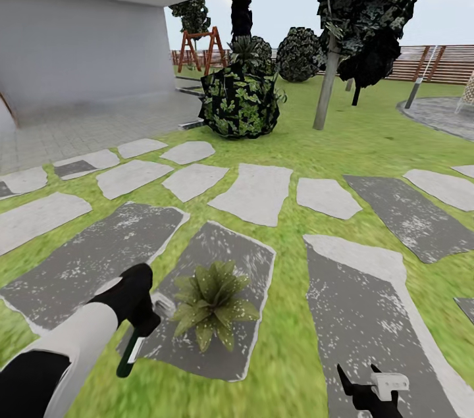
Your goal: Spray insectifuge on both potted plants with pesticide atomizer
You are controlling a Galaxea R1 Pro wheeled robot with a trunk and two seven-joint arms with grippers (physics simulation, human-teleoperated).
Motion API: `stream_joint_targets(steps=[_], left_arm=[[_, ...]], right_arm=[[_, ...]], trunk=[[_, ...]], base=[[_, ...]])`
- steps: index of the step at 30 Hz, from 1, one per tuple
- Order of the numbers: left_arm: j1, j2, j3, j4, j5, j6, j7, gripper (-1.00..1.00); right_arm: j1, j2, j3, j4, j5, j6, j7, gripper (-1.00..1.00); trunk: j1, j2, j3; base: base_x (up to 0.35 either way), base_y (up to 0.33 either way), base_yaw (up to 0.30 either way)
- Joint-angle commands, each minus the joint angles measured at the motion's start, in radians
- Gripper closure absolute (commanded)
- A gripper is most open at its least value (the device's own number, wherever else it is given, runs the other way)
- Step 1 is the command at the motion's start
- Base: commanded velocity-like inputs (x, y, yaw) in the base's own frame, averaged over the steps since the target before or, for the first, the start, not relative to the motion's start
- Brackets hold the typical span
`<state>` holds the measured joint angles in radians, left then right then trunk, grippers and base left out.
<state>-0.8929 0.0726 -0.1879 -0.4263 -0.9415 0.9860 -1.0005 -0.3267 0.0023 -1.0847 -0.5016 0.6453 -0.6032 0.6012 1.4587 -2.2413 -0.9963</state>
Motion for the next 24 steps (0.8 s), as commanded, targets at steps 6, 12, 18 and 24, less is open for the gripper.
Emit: stream_joint_targets(steps=[6, 12, 18, 24], left_arm=[[0.012, 0.004, -0.003, -0.003, -0.009, 0.002, -0.012, 1.00], [0.015, 0.004, -0.004, 0.000, -0.007, 0.002, -0.012, 1.00], [0.015, 0.003, -0.004, 0.001, -0.008, 0.002, -0.012, 1.00], [0.016, -0.005, -0.004, 0.055, -0.008, 0.001, -0.011, 1.00]], right_arm=[[-0.002, 0.000, -0.008, 0.000, 0.005, -0.004, 0.008, -1.00], [-0.002, 0.000, -0.009, 0.000, 0.005, -0.004, 0.008, -1.00], [-0.002, 0.001, -0.009, 0.000, 0.005, -0.004, 0.008, -1.00], [-0.002, 0.001, -0.009, 0.000, 0.005, -0.004, 0.008, -1.00]], trunk=[[0.000, 0.000, -0.001], [0.000, 0.000, -0.001], [0.000, 0.000, -0.001], [0.000, 0.000, -0.001]], base=[[0.000, 0.042, 0.000], [0.000, 0.287, -0.009], [0.000, 0.216, -0.244], [0.000, 0.011, -0.299]])
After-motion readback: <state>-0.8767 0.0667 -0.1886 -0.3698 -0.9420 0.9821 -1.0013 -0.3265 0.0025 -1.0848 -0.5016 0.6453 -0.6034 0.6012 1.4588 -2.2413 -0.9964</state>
